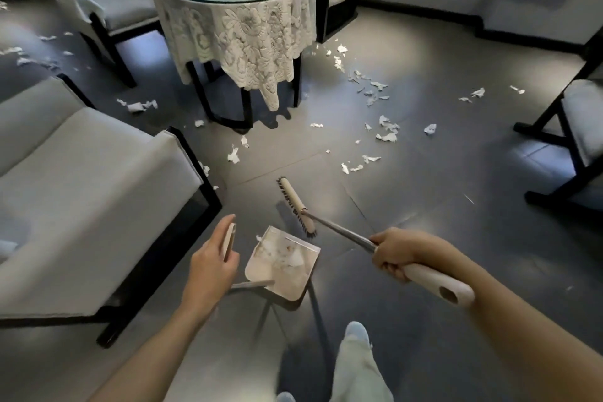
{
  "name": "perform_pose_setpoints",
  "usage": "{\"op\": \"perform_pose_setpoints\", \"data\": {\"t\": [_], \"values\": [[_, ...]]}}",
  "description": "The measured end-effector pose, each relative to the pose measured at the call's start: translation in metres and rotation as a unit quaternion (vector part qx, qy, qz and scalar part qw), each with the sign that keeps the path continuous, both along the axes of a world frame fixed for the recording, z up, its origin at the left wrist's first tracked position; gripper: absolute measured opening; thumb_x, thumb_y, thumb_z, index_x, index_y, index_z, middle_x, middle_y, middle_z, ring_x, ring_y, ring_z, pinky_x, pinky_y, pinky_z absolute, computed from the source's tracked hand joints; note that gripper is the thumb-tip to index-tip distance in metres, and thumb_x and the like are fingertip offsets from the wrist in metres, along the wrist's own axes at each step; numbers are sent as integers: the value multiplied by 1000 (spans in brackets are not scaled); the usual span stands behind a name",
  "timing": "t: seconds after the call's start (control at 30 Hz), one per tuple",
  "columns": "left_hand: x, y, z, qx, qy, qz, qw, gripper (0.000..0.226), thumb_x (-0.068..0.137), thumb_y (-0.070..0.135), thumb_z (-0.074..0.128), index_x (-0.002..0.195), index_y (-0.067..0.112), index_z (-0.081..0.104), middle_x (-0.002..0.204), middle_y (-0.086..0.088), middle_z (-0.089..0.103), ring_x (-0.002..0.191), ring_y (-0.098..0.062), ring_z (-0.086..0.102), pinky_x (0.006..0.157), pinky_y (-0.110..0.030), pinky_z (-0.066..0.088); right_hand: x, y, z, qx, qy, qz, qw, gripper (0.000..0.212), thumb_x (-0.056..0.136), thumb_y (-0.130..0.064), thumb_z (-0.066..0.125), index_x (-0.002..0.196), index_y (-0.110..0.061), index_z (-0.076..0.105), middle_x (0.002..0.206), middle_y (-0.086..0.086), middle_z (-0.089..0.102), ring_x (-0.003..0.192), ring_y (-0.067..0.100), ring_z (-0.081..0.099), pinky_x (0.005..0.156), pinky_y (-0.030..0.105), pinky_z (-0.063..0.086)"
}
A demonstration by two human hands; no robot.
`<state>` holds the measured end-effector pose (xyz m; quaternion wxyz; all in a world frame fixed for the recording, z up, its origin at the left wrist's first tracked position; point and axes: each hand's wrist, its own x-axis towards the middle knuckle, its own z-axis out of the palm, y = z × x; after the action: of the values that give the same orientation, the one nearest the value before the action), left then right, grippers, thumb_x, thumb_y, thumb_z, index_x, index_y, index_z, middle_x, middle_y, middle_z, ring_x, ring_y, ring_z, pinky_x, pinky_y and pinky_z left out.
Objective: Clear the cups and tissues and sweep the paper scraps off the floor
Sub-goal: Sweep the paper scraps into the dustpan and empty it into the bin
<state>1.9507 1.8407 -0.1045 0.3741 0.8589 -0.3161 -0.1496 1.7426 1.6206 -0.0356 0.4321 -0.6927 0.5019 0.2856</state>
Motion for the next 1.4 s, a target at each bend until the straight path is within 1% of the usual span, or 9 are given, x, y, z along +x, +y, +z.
{"op": "perform_pose_setpoints", "data": {"t": [0.2,0.3,0.43,0.67,0.77,0.87,1.03,1.2,1.4], "values": [[-7,68,3,26,21,4,999,65,81,-1,59,131,38,47,89,-1,61,70,-13,56,61,-24,42,-9,45,-22,-68,53,21,996,34,78,-2,48,108,-4,62,64,9,60,48,20,55,48,26,48],[-7,93,2,53,40,-6,998,64,83,0,59,132,39,46,94,-4,61,74,-12,58,60,-15,44,-8,66,-44,-106,93,79,987,39,77,0,54,115,-6,58,85,9,67,61,21,61,46,23,45],[-8,105,-3,90,41,-28,995,66,84,-2,58,137,36,44,99,-9,62,81,-23,60,75,-35,48,-9,91,-85,-115,111,107,981,41,85,-5,56,126,-7,51,117,10,63,97,23,64,66,25,45],[4,84,-19,95,51,-15,994,63,86,1,56,136,37,43,89,-10,60,72,-22,58,65,-35,47,10,126,-113,-45,116,140,982,45,87,-10,59,131,-8,50,127,11,59,112,25,60,86,29,50],[4,67,-22,81,42,-13,996,61,83,0,56,133,35,48,88,-7,62,69,-23,58,65,-37,46,21,148,-104,14,97,165,981,37,86,-8,54,123,-6,56,123,12,63,101,26,65,79,31,51],[6,50,-24,61,46,-20,997,63,80,-1,57,132,35,50,94,-4,62,78,-24,60,72,-35,47,29,143,-87,45,74,158,984,23,80,-4,54,99,-12,61,109,14,69,58,19,58,54,27,48],[12,25,-22,51,42,-17,998,65,77,-1,57,129,38,50,88,-7,64,76,-27,61,71,-37,48,38,110,-52,25,66,133,989,38,75,-3,57,112,-7,65,69,6,57,53,18,52,55,28,48],[27,-35,-12,31,34,-22,999,64,77,-2,58,128,35,52,80,-10,62,69,-28,59,67,-39,47,40,46,-29,-23,37,113,993,38,76,-4,52,112,-12,62,73,3,58,64,19,57,52,26,47],[57,-157,-8,9,13,-37,999,63,78,-3,57,129,35,52,72,-8,57,60,-23,53,60,-34,43,53,-87,-19,-14,3,12,1000,32,77,-5,50,105,-7,65,57,3,58,41,15,53,46,25,48]]}}
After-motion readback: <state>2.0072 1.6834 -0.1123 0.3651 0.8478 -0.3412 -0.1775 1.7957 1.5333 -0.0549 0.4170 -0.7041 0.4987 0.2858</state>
